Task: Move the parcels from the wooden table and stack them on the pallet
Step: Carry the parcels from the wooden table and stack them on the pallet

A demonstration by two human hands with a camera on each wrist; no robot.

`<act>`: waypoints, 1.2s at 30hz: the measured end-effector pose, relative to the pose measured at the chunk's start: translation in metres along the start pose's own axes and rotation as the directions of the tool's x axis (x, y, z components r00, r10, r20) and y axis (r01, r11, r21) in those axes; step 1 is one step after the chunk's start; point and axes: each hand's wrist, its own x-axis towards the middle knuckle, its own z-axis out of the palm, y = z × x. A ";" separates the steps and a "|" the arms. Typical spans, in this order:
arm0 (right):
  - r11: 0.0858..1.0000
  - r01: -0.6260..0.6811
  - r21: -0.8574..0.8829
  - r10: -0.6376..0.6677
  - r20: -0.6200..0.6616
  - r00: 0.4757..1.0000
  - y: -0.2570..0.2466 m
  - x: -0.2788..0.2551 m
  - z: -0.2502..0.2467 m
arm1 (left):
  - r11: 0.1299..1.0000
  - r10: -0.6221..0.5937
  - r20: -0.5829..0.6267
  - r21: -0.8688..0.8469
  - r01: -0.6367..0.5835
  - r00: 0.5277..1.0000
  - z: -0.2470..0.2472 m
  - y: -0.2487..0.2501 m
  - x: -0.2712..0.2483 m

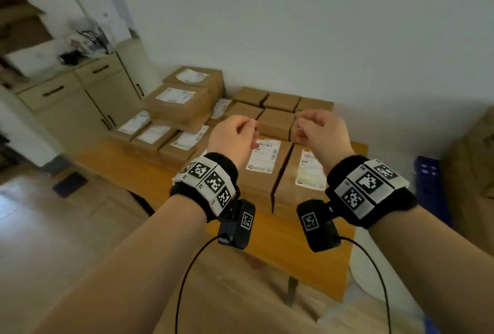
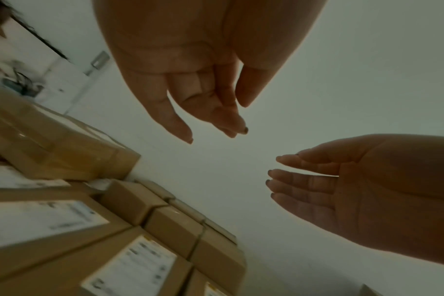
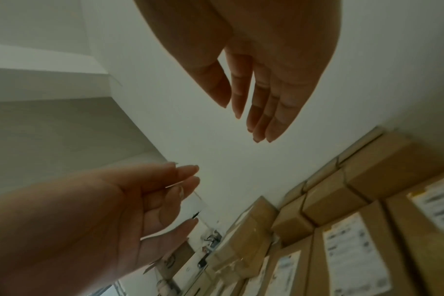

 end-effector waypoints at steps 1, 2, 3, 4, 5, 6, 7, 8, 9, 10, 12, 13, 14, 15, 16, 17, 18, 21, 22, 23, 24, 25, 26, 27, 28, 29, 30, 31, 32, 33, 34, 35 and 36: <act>1.000 -0.003 -0.003 0.003 0.017 1.000 -0.004 -0.001 0.019 | 1.000 -0.007 -0.009 -0.011 0.007 1.000 -0.018 -0.007 0.004; 1.000 -0.007 -0.003 0.007 0.032 0.999 -0.009 -0.002 0.035 | 1.000 -0.017 -0.018 -0.026 0.016 1.000 -0.033 -0.015 0.009; 1.000 -0.008 -0.002 0.008 0.046 0.999 -0.013 -0.002 0.050 | 0.999 -0.029 -0.028 -0.033 0.028 0.999 -0.047 -0.021 0.012; 1.000 -0.005 -0.006 0.005 0.060 0.998 -0.017 0.000 0.065 | 0.999 -0.035 -0.042 -0.033 0.034 0.999 -0.061 -0.028 0.018; 1.000 0.000 -0.014 0.001 0.070 0.998 -0.021 0.003 0.079 | 0.999 -0.037 -0.054 -0.029 0.036 0.998 -0.073 -0.034 0.024; 1.000 0.006 -0.021 -0.005 0.078 0.997 -0.024 0.008 0.092 | 0.999 -0.039 -0.067 -0.034 0.037 0.997 -0.082 -0.040 0.031; 1.000 0.011 -0.023 -0.009 0.086 0.996 -0.026 0.013 0.104 | 0.998 -0.046 -0.077 -0.040 0.043 0.996 -0.091 -0.045 0.038; 1.000 0.010 -0.025 -0.008 0.094 0.996 -0.027 0.019 0.114 | 0.998 -0.055 -0.087 -0.042 0.051 0.995 -0.097 -0.051 0.046; 1.000 0.007 -0.024 -0.004 0.102 0.995 -0.028 0.026 0.125 | 0.997 -0.063 -0.096 -0.039 0.059 0.993 -0.103 -0.056 0.054; 1.000 0.002 -0.019 0.000 0.110 0.994 -0.029 0.033 0.134 | 0.997 -0.067 -0.105 -0.034 0.064 0.992 -0.108 -0.061 0.064; 1.000 -0.007 0.001 0.006 0.123 0.992 -0.030 0.053 0.152 | 0.998 -0.067 -0.111 -0.008 0.066 0.992 -0.117 -0.071 0.088; 1.000 -0.014 0.013 0.012 0.125 0.992 -0.029 0.064 0.161 | 0.998 -0.068 -0.112 0.006 0.069 0.991 -0.121 -0.076 0.100; 0.999 -0.022 0.024 0.019 0.129 0.991 -0.029 0.075 0.170 | 0.997 -0.070 -0.115 0.018 0.073 0.991 -0.125 -0.081 0.113; 0.999 -0.031 0.032 0.027 0.136 0.990 -0.029 0.088 0.180 | 0.996 -0.075 -0.121 0.032 0.079 0.990 -0.129 -0.086 0.126; 0.999 -0.041 0.035 0.035 0.143 0.989 -0.030 0.101 0.190 | 0.995 -0.076 -0.129 0.056 0.083 0.989 -0.134 -0.090 0.139; 0.998 -0.055 0.040 0.049 0.146 0.988 -0.031 0.112 0.201 | 0.991 -0.080 -0.134 0.092 0.093 0.988 -0.139 -0.093 0.152; 0.996 -0.076 0.044 0.069 0.151 0.986 -0.031 0.122 0.211 | 0.986 -0.090 -0.139 0.125 0.108 0.986 -0.144 -0.098 0.162; 0.993 -0.110 0.047 0.099 0.181 0.978 -0.029 0.149 0.241 | 0.978 -0.115 -0.145 0.157 0.138 0.983 -0.160 -0.112 0.195; 0.992 -0.120 0.030 0.112 0.186 0.976 -0.027 0.156 0.250 | 0.973 -0.125 -0.146 0.176 0.150 0.981 -0.164 -0.119 0.206; 0.991 -0.135 0.006 0.131 0.189 0.973 -0.025 0.163 0.260 | 0.967 -0.138 -0.149 0.193 0.166 0.979 -0.168 -0.125 0.217; 0.988 -0.156 -0.017 0.156 0.192 0.969 -0.022 0.168 0.269 | 0.959 -0.163 -0.151 0.208 0.192 0.975 -0.171 -0.133 0.227; 0.983 -0.179 -0.031 0.182 0.191 0.965 -0.019 0.172 0.278 | 0.949 -0.186 -0.150 0.228 0.217 0.971 -0.174 -0.142 0.238; 0.978 -0.204 -0.042 0.208 0.187 0.960 -0.016 0.178 0.286 | 0.937 -0.206 -0.147 0.255 0.239 0.967 -0.176 -0.151 0.250; 0.974 -0.224 -0.043 0.228 0.185 0.956 -0.013 0.182 0.294 | 0.923 -0.231 -0.146 0.281 0.264 0.962 -0.179 -0.161 0.263; 0.969 -0.242 -0.040 0.245 0.178 0.953 -0.011 0.187 0.302 | 0.908 -0.256 -0.147 0.303 0.290 0.955 -0.182 -0.171 0.276; 0.966 -0.255 -0.043 0.258 0.163 0.952 -0.008 0.191 0.309 | 0.893 -0.277 -0.146 0.326 0.310 0.950 -0.185 -0.180 0.288; 0.959 -0.275 -0.063 0.282 0.141 0.949 -0.005 0.194 0.316 | 0.879 -0.291 -0.138 0.351 0.322 0.947 -0.188 -0.189 0.299; 0.952 -0.292 -0.089 0.301 0.115 0.947 -0.004 0.196 0.324 | 0.868 -0.302 -0.122 0.375 0.326 0.945 -0.192 -0.197 0.309; 0.946 -0.305 -0.110 0.315 0.091 0.945 -0.003 0.199 0.332 | 0.859 -0.313 -0.101 0.393 0.327 0.944 -0.196 -0.204 0.319; 0.938 -0.326 -0.119 0.335 0.067 0.940 -0.002 0.200 0.340 | 0.852 -0.325 -0.072 0.410 0.325 0.943 -0.200 -0.211 0.329; 0.928 -0.355 -0.117 0.362 0.048 0.931 0.000 0.202 0.348 | 0.851 -0.334 -0.042 0.417 0.320 0.942 -0.203 -0.219 0.338; 0.919 -0.378 -0.107 0.384 0.034 0.923 0.003 0.203 0.356 | 0.856 -0.342 -0.014 0.409 0.317 0.940 -0.206 -0.227 0.347; 0.910 -0.401 -0.102 0.405 0.021 0.914 0.006 0.204 0.362 | 0.864 -0.356 0.016 0.386 0.323 0.934 -0.209 -0.234 0.354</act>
